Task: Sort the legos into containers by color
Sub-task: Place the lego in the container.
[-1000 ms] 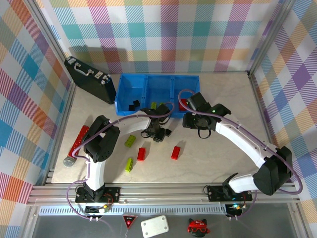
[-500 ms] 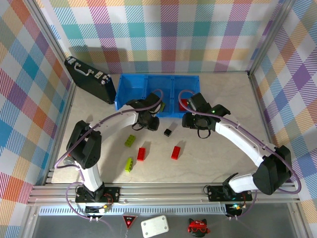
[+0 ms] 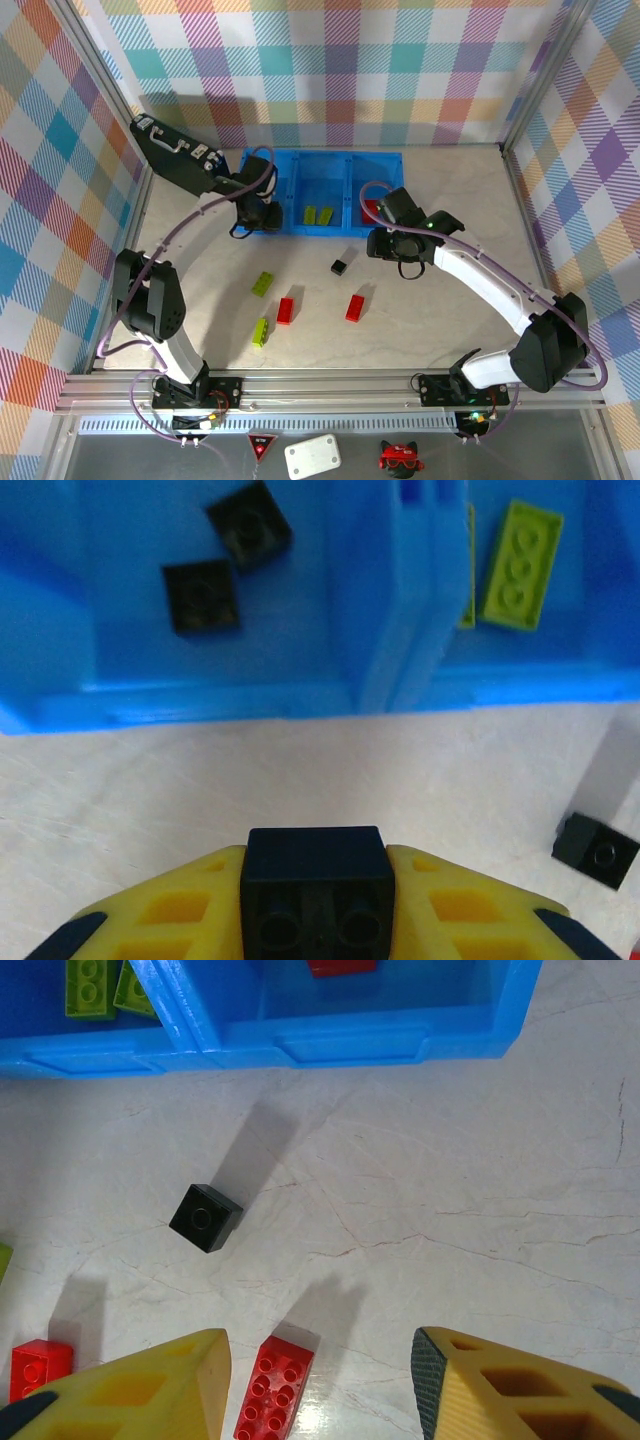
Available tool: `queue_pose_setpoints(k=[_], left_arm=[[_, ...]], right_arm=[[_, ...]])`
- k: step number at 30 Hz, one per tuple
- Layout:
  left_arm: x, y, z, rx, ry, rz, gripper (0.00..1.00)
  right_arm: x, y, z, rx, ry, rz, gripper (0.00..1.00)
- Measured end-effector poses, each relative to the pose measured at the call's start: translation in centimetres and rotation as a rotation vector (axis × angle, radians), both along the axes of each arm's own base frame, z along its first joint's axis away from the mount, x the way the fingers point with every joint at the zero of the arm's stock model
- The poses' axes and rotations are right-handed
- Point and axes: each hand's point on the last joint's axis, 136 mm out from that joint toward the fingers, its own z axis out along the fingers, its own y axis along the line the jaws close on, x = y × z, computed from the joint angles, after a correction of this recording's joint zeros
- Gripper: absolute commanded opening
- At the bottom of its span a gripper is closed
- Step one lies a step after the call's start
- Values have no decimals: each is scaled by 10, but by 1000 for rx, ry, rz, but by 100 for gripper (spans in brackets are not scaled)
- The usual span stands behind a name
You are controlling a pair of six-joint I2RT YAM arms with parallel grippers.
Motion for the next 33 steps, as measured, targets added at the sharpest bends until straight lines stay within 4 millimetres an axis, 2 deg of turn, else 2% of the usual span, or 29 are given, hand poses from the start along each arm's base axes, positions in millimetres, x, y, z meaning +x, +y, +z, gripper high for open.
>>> queue_pose_setpoints(k=[3,6,10,15,18,24,29,33], left_arm=[[20,16,17,-13,-39,52,33],[43,31,22,-19,-57,100,33],[73,43,2,-24,-25,144,33],[97,39,-33,-34,35,153,36],[109,36,-44,-32,44,153,42],[118,35,-35,-33,17,148,55],[120,36,-33,-27,8,146,54],[112,37,-34,-28,15,146,54]], right_arm=[[0,0,0,2,1,1,52],[0,1,0,3,1,2,52],[0,1,0,1,1,5,52],[-1,0,0,-1,3,5,52],[-1,0,0,-2,6,5,52],[5,5,12,8,-10,13,52],[11,12,9,6,5,30,52],[11,17,3,8,33,50,51]])
